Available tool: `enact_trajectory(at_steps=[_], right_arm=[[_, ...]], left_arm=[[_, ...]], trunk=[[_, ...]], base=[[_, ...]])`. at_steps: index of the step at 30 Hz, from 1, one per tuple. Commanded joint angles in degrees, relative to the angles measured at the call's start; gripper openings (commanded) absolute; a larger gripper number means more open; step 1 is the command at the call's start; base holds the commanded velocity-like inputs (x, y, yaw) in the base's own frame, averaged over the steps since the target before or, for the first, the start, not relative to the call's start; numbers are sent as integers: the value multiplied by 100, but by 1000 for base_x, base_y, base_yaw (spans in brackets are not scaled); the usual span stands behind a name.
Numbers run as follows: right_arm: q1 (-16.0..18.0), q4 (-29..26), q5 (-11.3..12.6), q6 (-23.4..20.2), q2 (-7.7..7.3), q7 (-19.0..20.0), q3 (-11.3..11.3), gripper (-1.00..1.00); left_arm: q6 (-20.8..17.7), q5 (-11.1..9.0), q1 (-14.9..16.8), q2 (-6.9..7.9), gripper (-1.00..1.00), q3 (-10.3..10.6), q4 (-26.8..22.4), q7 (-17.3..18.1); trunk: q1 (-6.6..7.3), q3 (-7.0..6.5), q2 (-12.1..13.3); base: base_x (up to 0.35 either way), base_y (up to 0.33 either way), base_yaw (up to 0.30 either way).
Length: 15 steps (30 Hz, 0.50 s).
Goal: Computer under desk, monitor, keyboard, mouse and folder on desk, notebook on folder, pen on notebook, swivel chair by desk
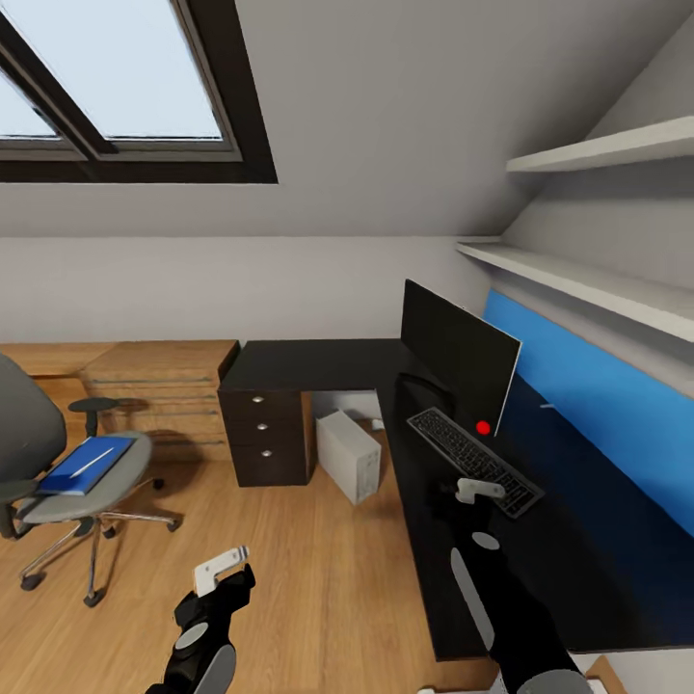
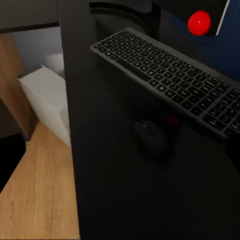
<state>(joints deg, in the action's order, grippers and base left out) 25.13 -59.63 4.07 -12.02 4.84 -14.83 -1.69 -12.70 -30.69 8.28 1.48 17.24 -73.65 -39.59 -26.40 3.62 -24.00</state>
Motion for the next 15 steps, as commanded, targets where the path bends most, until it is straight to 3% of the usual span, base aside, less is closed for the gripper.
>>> enact_trajectory(at_steps=[1,6,9,12,13,15], right_arm=[[45,78,23,-11,-26,19,-23,100],[531,780,-240,112,-106,402,-50,100],[1023,1598,-519,384,-132,565,-51,100],[1458,2381,-649,731,-159,622,-46,100],[1756,2954,-696,988,-180,644,-45,100],[2033,3508,-727,1249,-194,658,-44,100]], left_arm=[[-14,-25,6,5,100,44,-10,-45],[51,-27,6,9,100,224,-9,-48],[203,-31,6,10,100,285,-1,-45],[383,-34,6,11,100,310,31,-39],[512,-33,6,11,100,326,64,-33],[629,-33,6,10,100,343,95,-26]], trunk=[[-5,13,-14],[-5,13,-14],[-5,13,-14],[-5,13,-14],[-5,13,-14],[-5,13,-14]], base=[[94,-87,0],[39,-37,0],[13,-12,0],[7,-6,0],[3,-3,0],[2,-2,0]])
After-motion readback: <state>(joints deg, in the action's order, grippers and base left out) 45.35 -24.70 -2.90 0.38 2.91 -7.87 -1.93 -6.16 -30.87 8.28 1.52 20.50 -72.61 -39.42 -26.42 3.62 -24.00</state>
